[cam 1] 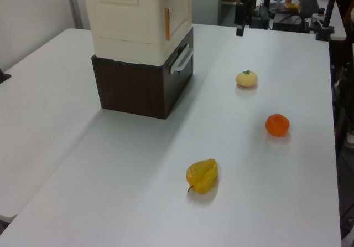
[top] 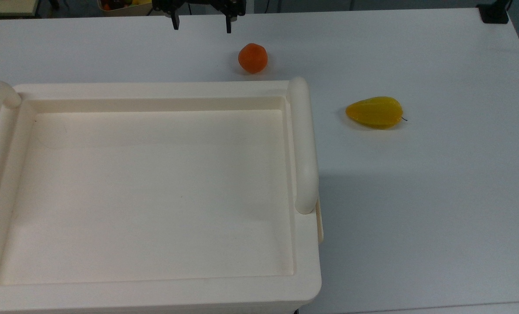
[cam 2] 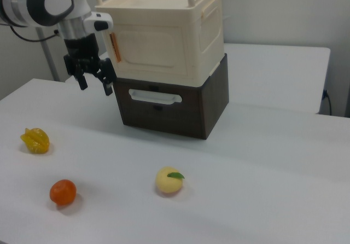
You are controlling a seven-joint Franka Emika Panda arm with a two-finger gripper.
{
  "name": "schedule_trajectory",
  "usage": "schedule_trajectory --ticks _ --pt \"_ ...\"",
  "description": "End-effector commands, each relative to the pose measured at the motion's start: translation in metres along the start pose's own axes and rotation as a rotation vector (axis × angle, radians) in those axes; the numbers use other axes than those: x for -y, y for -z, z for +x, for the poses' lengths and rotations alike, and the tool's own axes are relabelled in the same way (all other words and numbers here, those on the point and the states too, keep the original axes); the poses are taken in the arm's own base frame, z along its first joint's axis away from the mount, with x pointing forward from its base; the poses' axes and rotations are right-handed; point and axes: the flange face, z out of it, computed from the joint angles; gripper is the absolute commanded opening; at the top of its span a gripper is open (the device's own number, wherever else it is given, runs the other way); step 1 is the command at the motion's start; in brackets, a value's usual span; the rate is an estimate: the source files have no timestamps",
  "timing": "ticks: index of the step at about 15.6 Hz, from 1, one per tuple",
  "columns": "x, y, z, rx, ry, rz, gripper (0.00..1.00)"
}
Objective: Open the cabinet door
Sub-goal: 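Move the gripper toward the orange handle on the cream cabinet door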
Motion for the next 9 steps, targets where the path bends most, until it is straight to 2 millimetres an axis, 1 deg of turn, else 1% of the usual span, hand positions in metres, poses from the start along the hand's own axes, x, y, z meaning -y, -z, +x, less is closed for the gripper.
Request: schedule_trajectory --ticks 1,2,6,9 --pt "0.012 0.021 0.023 -0.111 0.011 0.019 1.00" --pt "0.016 0.023 0.028 -0.153 0.009 0.024 1.00" --pt "0.045 0.031 0.045 -0.311 0.057 0.029 1.00" --pt "0.073 0.024 0.060 -0.404 0.099 0.031 0.99"
